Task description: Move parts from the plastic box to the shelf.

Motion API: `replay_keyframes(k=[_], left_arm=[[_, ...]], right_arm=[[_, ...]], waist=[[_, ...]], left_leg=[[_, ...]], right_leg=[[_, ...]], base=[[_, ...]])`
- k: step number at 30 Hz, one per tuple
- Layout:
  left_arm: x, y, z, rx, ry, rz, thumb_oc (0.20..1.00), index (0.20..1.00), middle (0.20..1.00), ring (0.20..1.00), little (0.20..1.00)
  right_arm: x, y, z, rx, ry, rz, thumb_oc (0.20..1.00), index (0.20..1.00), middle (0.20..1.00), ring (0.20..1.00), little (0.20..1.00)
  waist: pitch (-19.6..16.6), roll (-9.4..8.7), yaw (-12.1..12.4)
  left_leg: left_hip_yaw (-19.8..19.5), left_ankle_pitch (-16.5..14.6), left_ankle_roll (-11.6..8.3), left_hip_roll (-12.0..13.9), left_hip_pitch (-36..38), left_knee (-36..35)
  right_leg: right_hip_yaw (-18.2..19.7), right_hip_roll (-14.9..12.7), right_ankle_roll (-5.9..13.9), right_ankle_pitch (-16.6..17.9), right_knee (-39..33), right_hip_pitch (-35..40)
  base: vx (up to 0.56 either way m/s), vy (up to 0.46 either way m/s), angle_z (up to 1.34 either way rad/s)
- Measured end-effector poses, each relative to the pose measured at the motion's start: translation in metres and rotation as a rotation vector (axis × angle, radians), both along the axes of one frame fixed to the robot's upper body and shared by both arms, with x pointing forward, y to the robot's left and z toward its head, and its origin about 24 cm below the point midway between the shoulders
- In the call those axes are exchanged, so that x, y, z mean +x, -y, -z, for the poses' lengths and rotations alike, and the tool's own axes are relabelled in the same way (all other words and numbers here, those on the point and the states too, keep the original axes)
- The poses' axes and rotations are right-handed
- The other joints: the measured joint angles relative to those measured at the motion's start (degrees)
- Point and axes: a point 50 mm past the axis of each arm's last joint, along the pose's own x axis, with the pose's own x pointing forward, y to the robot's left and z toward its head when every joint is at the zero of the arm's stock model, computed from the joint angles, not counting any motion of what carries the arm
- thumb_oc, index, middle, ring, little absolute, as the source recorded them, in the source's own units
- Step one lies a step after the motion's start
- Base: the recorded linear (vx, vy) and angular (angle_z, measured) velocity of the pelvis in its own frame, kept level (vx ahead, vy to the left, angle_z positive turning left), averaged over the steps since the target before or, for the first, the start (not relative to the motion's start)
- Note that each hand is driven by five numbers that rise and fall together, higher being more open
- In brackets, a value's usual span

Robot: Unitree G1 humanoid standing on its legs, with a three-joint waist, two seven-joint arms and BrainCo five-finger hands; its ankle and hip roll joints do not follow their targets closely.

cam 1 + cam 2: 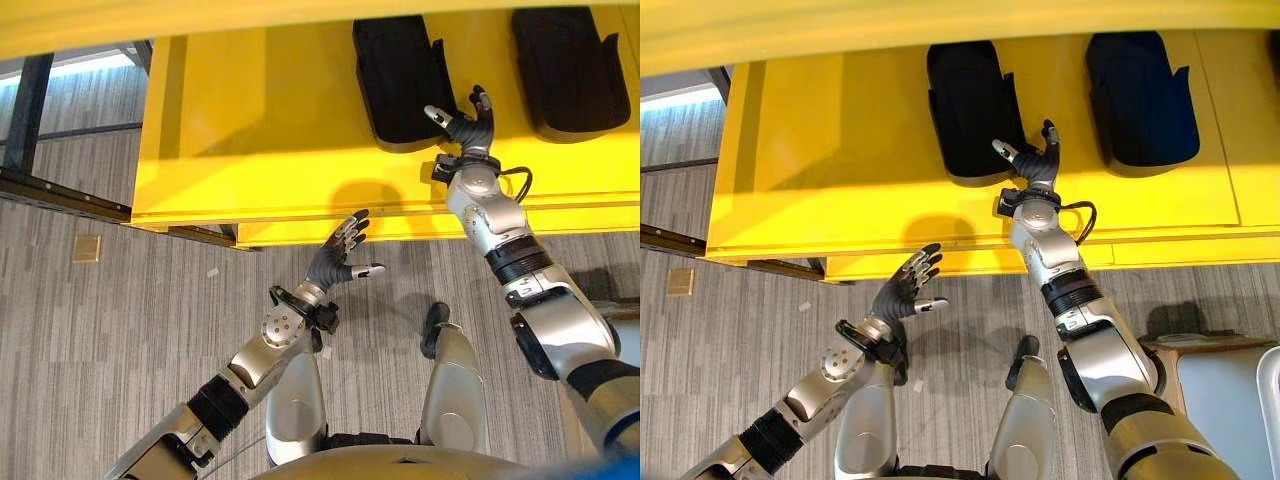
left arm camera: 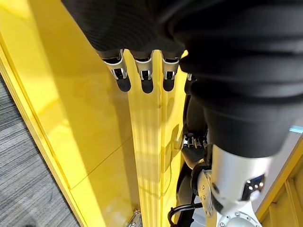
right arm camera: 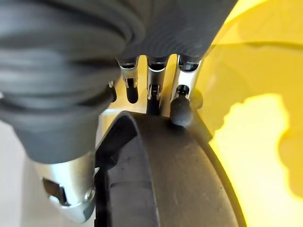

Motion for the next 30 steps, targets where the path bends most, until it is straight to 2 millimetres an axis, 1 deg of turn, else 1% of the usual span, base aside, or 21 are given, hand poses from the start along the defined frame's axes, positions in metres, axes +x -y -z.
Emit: replay_keyframes(k=[6,18,30], left_arm=[[0.000,-0.002,0.005,0.009,-0.019,-0.010,1.000,1.000,1.000,1.000,1.000],[-0.002,-0.001,0.007,0.001,-0.027,-0.011,1.000,1.000,1.000,1.000,1.000],[-0.004,0.000,0.009,-0.006,-0.035,-0.014,1.000,1.000,1.000,1.000,1.000]], right_arm=[[-0.002,-0.002,0.001,0.000,0.009,-0.028,1.000,1.000,1.000,1.000,1.000],[-0.003,-0.004,0.004,0.001,0.001,-0.040,1.000,1.000,1.000,1.000,1.000],[-0.010,-0.017,0.010,0.005,0.018,-0.110,1.000,1.000,1.000,1.000,1.000]], waist=[[0.00,0.00,-0.06],[0.00,0.00,-0.14],[0.00,0.00,-0.85]], left_leg=[[0.03,-0.03,-0.01,0.08,0.00,0.05],[0.06,-0.36,0.02,0.21,-0.01,0.66],[0.07,-0.38,0.03,0.22,0.05,0.70]], right_leg=[[0.01,0.06,0.01,-0.01,0.01,-0.03],[0.13,0.11,0.05,-0.05,0.20,0.00],[0.18,0.15,0.05,-0.05,0.23,0.02]], base=[[0.00,0.000,0.00],[0.00,0.000,0.00],[0.00,0.000,0.00]])
